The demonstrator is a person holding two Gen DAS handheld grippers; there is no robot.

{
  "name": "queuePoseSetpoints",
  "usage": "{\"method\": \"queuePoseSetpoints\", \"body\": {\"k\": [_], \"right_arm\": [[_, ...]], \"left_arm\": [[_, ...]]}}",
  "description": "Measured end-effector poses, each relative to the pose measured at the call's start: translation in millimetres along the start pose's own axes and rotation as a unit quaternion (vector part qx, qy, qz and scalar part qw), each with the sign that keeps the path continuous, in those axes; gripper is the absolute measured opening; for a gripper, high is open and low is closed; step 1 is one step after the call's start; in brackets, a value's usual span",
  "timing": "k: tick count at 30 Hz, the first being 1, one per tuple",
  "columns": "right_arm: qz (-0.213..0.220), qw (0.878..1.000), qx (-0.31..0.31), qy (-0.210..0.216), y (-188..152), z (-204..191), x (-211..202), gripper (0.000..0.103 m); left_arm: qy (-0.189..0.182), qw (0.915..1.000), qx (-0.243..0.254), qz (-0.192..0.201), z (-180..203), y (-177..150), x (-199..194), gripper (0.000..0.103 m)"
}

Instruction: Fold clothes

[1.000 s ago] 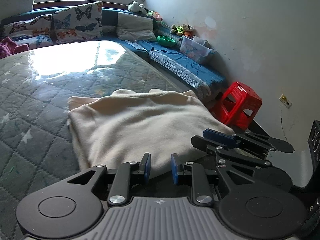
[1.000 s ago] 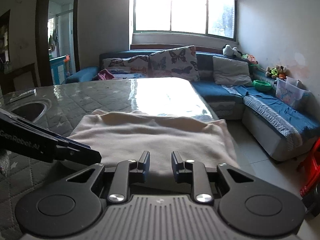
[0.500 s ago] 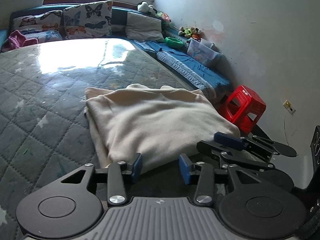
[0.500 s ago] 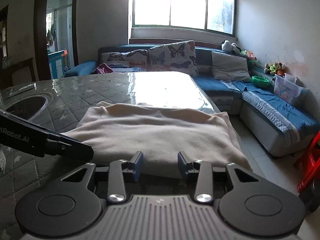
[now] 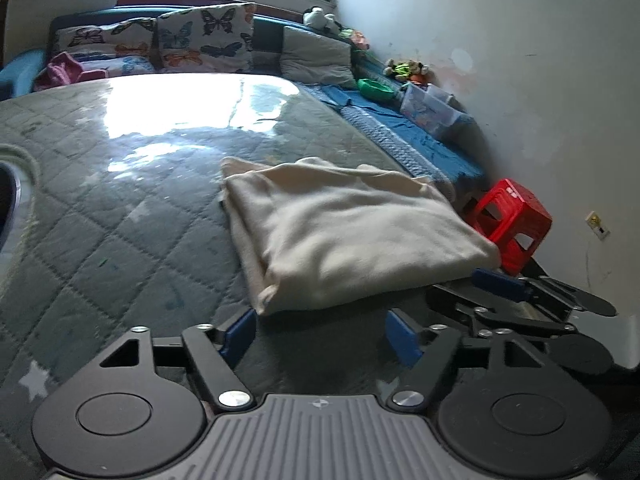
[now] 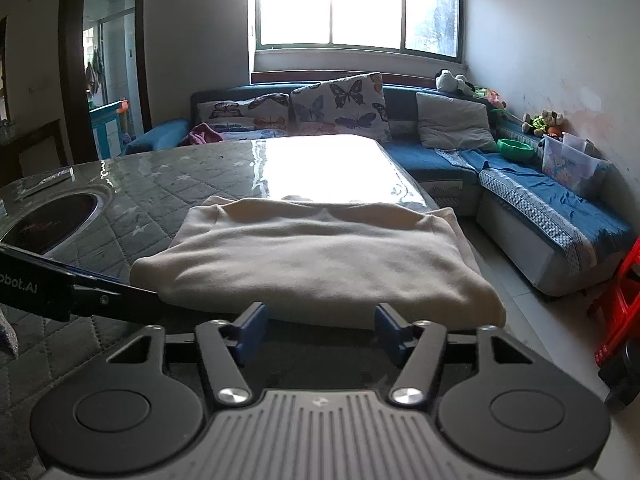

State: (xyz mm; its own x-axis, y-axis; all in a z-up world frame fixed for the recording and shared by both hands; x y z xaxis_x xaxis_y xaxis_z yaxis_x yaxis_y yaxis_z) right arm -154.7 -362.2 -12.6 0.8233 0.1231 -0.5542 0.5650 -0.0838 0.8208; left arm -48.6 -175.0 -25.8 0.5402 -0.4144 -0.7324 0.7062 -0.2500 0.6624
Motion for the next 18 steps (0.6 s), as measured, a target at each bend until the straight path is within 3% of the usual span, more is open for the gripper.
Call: {"method": "queuePoseSetpoints", "body": {"k": [2,8,11,18], "right_arm": [[0.0,1.0,0.003,0.0,-1.9,-2.4,-0.8,0.074],[-0.002,1.0,0.015,0.001,-7.1,-9.5,-1.7,0.075],[-0.002,1.0,0.024,-0.001,-10.1,-12.7,-1.8,0.084],[-0.004,0.999,0.043,-0.011,-18.4,-16.0,-1.8,0.09]], "left_arm": [[0.01,0.9999,-0.005,0.0,-5.7,-2.6,-1.1,0.087],[0.03,0.9994,-0.015,0.0,-19.0,-8.8,-3.1,0.094],[0.039,0.9991,-0.018,0.003,-24.5,-11.5,-5.3,0.102],[0.055,0.9981,-0.027,0.001,-35.8,-15.5,-7.2,0.103]]}}
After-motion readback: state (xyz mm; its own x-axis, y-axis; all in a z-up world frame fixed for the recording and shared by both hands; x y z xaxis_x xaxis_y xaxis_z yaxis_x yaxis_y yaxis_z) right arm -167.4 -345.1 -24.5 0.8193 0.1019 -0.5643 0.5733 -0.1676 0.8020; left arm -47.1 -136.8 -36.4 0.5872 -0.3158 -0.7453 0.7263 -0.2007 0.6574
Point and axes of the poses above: each gripper's, at about its wrist camera, not at the fingertips, and x roughly the way its jaws point, z to its right, y to its top, the point moved 8 cm from there along x, roughly the way its jaws point, and after that the axes turned 13 degrees about y, right-handed, at the moved point
